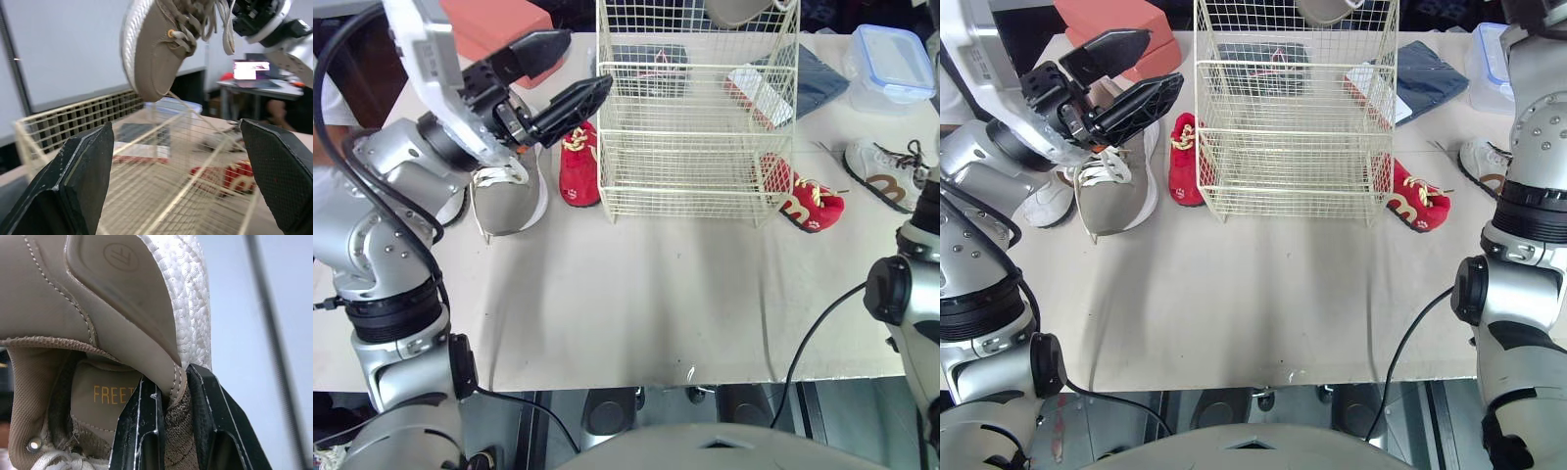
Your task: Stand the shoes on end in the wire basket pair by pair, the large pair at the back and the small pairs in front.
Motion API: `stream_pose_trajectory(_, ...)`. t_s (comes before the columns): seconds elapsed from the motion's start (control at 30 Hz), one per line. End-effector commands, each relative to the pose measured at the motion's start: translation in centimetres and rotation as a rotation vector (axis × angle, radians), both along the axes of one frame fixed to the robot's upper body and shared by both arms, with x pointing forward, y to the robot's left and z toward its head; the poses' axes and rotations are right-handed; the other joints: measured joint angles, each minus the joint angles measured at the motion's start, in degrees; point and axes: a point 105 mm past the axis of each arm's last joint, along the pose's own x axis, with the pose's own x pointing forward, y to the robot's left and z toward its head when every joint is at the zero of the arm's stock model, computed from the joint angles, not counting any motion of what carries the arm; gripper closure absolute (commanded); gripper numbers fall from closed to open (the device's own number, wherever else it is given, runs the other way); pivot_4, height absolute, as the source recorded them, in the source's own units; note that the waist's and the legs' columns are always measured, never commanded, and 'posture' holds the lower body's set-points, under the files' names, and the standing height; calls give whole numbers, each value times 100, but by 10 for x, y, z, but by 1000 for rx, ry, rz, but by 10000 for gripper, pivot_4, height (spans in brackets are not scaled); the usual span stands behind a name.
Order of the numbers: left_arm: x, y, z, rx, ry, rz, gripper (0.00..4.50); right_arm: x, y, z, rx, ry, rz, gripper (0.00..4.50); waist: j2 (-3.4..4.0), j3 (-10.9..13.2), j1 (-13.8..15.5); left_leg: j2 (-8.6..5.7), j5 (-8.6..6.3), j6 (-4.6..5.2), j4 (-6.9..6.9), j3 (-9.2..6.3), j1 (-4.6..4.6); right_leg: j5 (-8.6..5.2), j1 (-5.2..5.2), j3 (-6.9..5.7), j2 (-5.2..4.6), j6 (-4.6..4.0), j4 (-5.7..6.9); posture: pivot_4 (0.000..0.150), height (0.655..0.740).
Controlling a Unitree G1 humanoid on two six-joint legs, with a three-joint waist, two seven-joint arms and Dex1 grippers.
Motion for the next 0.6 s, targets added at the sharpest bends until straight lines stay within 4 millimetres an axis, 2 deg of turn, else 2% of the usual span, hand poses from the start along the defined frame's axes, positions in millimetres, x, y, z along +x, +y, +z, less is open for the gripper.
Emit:
stream_pose_trajectory(0.03, -12, 2, 11, 22, -78, 25, 633, -6, -2, 9, -52, -67, -65, 44423, 0, 0, -9, 0, 0, 0, 0, 1, -1, 0, -2, 1, 0, 0, 1, 1500, 6860)
stream_pose_trajectory(0.33, -20, 4, 4, 61, -37, 30, 633, 7, 20, -18, -242, -16, -106, 44423, 1, 1, -32, 2, 1, -1, -2, 8, -4, 0, -18, 9, 2, 0, 8, 1500, 6860)
stream_pose_trajectory(0.47, -20, 5, 1, 70, -21, 31, 633, 24, 17, -44, -311, 103, -150, 44423, 1, 1, 0, 2, 1, -1, 2, 6, -8, 0, -17, 7, 1, 0, 8, 1500, 6860)
stream_pose_trajectory(0.6, -21, 7, -1, 76, -13, 28, 633, 39, 8, -63, -276, 234, -186, 44423, 0, 0, 6, 1, 1, -1, 2, 4, -9, 0, -17, 5, 1, 0, 7, 1500, 6860)
